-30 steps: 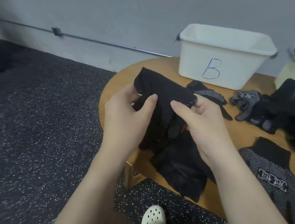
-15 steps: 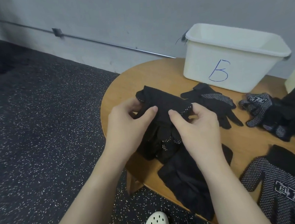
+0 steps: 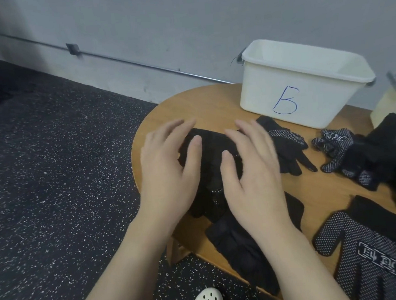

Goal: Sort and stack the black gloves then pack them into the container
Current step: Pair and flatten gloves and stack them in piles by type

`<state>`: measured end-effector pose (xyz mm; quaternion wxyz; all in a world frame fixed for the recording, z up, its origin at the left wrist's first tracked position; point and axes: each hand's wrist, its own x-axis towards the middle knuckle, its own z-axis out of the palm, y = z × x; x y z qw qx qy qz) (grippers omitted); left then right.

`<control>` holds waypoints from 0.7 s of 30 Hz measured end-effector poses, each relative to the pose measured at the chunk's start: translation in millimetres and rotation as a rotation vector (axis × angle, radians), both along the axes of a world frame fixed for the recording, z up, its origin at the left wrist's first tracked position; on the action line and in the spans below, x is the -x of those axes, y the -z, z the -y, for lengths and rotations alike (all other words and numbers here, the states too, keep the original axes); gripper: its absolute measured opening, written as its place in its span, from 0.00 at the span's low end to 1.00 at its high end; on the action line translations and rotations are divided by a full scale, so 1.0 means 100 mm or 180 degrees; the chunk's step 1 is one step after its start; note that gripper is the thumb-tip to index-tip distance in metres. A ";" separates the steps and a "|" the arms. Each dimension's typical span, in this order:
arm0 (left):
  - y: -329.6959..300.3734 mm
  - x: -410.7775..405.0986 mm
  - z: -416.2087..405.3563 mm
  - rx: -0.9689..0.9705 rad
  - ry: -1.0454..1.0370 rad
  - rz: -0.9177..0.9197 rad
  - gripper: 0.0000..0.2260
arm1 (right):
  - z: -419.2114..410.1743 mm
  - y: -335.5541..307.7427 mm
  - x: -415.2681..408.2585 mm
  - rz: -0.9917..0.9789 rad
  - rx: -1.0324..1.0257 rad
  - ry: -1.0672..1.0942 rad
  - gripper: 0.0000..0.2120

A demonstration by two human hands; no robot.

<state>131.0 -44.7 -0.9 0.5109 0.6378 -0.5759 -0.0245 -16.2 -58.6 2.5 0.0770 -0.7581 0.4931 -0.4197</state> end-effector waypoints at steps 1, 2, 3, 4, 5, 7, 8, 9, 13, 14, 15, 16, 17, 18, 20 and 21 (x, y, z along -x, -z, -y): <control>0.02 0.03 0.02 -0.0112 0.0158 0.0085 0.18 | -0.01 0.01 -0.01 -0.0093 -0.0142 -0.0143 0.21; 0.05 0.05 0.04 -0.0258 0.0309 0.0148 0.20 | -0.02 0.03 -0.02 -0.0201 -0.0284 -0.0265 0.23; 0.08 0.06 0.05 -0.0411 0.0431 0.0184 0.21 | -0.02 0.05 -0.02 -0.0302 -0.0417 -0.0361 0.24; 0.11 0.06 0.05 -0.0547 0.0516 0.0185 0.22 | -0.02 0.07 -0.02 -0.0370 -0.0561 -0.0431 0.24; 0.14 0.04 0.05 -0.0649 0.0575 0.0160 0.22 | -0.03 0.08 -0.01 -0.0405 -0.0732 -0.0478 0.24; 0.17 0.01 0.04 -0.0734 0.0677 0.0092 0.22 | -0.04 0.07 -0.01 -0.0435 -0.1079 -0.0520 0.24; 0.17 0.00 0.03 -0.0764 0.0734 0.0036 0.21 | -0.05 0.07 -0.01 -0.0468 -0.1186 -0.0522 0.25; 0.17 -0.01 0.02 -0.0815 0.0791 -0.0048 0.20 | -0.06 0.07 -0.02 -0.0513 -0.1251 -0.0517 0.25; 0.17 0.01 0.01 -0.0996 0.0864 -0.0372 0.19 | -0.07 0.08 -0.04 -0.0591 -0.1442 -0.0494 0.25; 0.17 0.02 0.01 -0.1023 0.0854 -0.0402 0.19 | -0.07 0.09 -0.05 -0.0580 -0.1468 -0.0486 0.25; 0.16 0.03 0.01 -0.1054 0.0845 -0.0441 0.19 | -0.08 0.10 -0.05 -0.0565 -0.1484 -0.0477 0.25; 0.16 0.03 0.00 -0.1085 0.0829 -0.0489 0.19 | -0.09 0.10 -0.06 -0.0552 -0.1494 -0.0473 0.25; 0.15 0.04 -0.01 -0.1108 0.0813 -0.0527 0.19 | -0.10 0.10 -0.06 -0.0543 -0.1506 -0.0471 0.25; 0.15 0.05 -0.03 -0.1121 0.0804 -0.0545 0.19 | -0.11 0.11 -0.06 -0.0537 -0.1517 -0.0471 0.25; 0.14 0.07 -0.06 -0.1146 0.0791 -0.0495 0.19 | -0.14 0.12 -0.04 -0.0546 -0.1538 -0.0469 0.25; 0.14 0.08 -0.07 -0.1152 0.0769 -0.0436 0.19 | -0.15 0.12 -0.03 -0.0576 -0.1557 -0.0459 0.25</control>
